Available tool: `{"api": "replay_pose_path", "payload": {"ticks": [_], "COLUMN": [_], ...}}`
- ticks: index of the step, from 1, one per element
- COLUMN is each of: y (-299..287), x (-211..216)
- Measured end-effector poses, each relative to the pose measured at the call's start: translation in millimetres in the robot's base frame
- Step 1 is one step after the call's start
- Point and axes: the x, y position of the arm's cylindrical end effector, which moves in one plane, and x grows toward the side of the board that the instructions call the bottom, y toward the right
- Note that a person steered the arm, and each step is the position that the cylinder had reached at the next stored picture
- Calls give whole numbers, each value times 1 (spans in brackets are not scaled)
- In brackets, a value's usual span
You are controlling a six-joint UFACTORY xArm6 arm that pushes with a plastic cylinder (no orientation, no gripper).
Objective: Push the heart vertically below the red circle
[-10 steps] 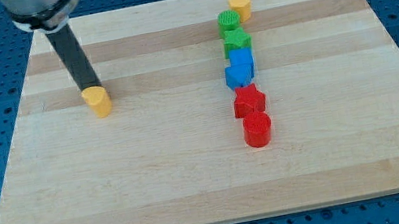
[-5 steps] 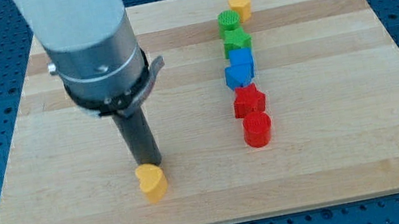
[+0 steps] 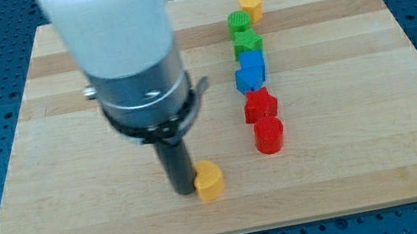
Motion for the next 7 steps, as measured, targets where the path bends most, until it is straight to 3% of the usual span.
{"api": "replay_pose_path", "payload": {"ticks": [2, 3, 5, 7], "y": [66, -9, 3, 12], "x": [10, 3, -168, -236]}}
